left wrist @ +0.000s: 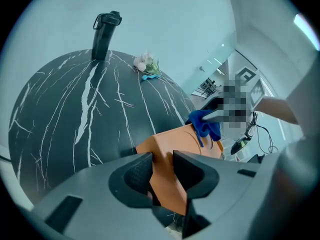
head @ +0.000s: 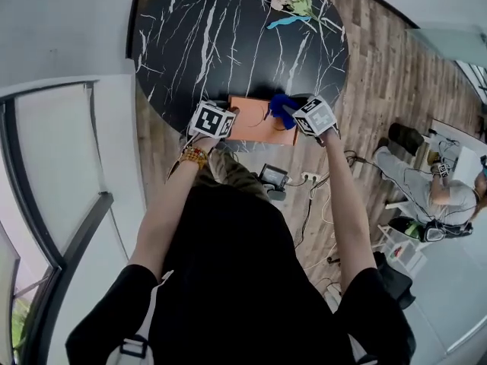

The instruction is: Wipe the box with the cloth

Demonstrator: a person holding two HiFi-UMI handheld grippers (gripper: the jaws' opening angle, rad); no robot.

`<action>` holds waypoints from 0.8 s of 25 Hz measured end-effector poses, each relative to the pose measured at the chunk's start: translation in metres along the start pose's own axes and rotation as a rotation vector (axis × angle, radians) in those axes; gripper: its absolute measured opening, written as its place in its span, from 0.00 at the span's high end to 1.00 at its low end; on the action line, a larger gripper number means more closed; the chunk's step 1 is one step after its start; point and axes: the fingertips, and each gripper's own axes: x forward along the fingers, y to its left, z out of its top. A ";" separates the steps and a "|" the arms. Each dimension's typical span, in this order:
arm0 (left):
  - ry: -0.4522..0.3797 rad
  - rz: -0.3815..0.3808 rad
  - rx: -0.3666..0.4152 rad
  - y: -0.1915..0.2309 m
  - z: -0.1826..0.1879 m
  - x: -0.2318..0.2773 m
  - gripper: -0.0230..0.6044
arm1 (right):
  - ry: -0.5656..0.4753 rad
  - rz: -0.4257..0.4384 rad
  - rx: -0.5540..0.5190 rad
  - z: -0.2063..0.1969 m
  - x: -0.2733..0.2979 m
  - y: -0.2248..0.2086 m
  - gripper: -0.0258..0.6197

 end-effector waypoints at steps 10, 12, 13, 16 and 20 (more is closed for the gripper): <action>0.017 -0.055 0.000 0.002 0.001 0.003 0.74 | -0.019 0.076 -0.203 0.091 0.049 0.070 0.83; 0.016 -0.054 0.011 0.002 0.002 0.003 0.74 | 0.000 0.091 -0.247 0.101 0.054 0.078 0.83; 0.014 -0.052 0.016 0.003 0.003 0.004 0.74 | 0.008 0.094 -0.262 0.103 0.056 0.080 0.83; 0.021 -0.049 0.005 0.004 0.001 0.004 0.74 | -0.013 0.084 -0.208 0.093 0.051 0.073 0.83; 0.033 -0.057 -0.043 0.003 -0.001 0.005 0.74 | -0.119 -0.068 0.022 0.035 0.018 0.026 0.82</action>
